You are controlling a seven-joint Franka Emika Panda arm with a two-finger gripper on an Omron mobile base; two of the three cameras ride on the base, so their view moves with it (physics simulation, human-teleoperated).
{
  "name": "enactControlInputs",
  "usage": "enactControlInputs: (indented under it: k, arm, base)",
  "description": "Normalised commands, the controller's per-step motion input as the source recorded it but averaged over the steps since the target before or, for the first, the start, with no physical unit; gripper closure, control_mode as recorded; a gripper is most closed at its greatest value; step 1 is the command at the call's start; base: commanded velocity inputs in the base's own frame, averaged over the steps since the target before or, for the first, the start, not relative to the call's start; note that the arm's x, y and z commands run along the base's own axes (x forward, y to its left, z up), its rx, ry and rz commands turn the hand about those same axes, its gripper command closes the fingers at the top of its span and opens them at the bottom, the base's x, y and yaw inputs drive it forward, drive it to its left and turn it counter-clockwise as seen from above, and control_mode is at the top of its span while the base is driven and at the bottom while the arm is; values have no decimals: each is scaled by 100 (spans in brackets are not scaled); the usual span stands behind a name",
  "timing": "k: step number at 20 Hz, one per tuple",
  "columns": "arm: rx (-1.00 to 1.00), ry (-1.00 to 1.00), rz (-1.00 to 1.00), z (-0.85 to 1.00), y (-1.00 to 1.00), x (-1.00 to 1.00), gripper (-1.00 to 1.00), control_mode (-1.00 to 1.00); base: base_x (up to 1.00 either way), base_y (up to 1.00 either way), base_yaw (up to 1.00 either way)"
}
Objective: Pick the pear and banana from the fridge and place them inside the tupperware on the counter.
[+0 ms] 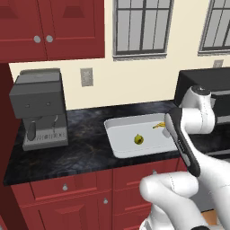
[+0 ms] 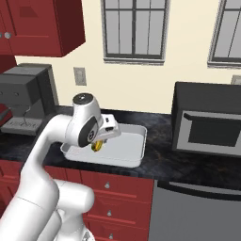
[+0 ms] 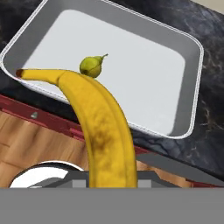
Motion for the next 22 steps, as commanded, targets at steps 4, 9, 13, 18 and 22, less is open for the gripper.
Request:
enactControlInputs:
  k: [4,9,13,18,22]
  arm:
    - [-2,2,0,-27,-25,59,100,-100]
    - [-3,-2,0,-55,-14,60,100,-100]
    - [-1,-1,0,-58,-3,64,100,-100]
    - [0,0,0,-48,0,63,100,-100]
    - [0,0,0,-37,-1,63,100,-100]
  base:
    - [0,0,0]
    - [0,0,0]
    - [0,0,0]
    - [0,0,0]
    - [0,0,0]
